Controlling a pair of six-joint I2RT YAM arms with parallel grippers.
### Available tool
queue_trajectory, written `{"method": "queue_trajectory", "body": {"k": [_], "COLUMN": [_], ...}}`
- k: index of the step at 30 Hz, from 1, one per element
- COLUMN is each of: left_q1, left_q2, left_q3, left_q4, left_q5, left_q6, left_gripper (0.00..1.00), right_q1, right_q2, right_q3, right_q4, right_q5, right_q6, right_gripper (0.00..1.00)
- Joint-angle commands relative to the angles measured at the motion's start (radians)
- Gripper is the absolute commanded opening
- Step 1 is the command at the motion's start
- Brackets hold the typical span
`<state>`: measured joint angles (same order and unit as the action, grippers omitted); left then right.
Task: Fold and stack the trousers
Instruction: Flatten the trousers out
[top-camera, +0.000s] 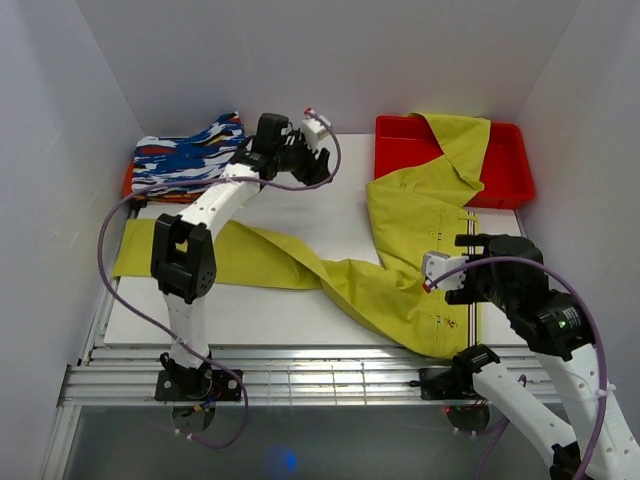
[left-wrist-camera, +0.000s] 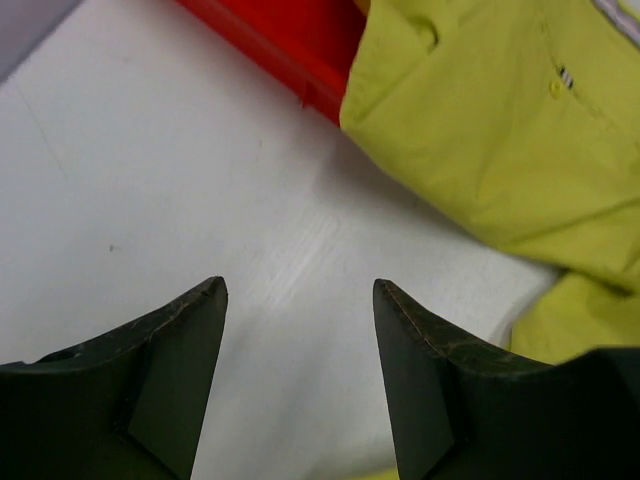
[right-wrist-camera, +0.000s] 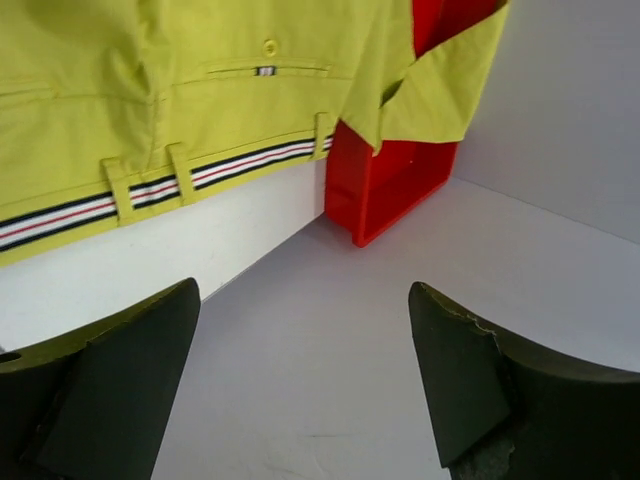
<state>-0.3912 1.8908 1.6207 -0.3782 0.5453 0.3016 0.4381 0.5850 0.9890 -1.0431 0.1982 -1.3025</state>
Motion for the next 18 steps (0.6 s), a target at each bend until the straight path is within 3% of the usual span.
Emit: {"method": "queue_trajectory", "body": {"k": [1,6,9,13,16,18], "left_q1": [-0.017,-0.07,-0.127,-0.185,-0.212,-0.221], "left_q2": [0.155,0.345,0.442,0.528,0.571,0.609], "left_q3": [0.244,0.514,0.6,0.665,0.673,0.702], "left_q4": [-0.007,0.091,0.15,0.247,0.303,0.318], "left_q5": [0.02,0.058,0.053,0.041,0.021,-0.002], "left_q6": [-0.195,-0.389,-0.41,-0.421,-0.417,-0.407], "left_gripper": [0.7,0.7,0.72,0.74,0.75,0.76], "right_q1": [-0.001,-0.007,-0.071,-0.371,-0.522,-0.552], "right_q2": [0.077,0.183,0.28,0.473,0.58,0.619], "right_q3": [0.132,0.105,0.063,0.111,0.194,0.229], "right_q4": [0.08,0.227,0.294,0.308,0.282,0.259], "right_q5": [-0.016,0.053,0.021,-0.167,-0.307,-0.356], "right_q6": [0.146,0.294,0.397,0.489,0.531,0.554], "right_gripper": [0.9,1.0,0.95,0.94,0.94,0.94]}}
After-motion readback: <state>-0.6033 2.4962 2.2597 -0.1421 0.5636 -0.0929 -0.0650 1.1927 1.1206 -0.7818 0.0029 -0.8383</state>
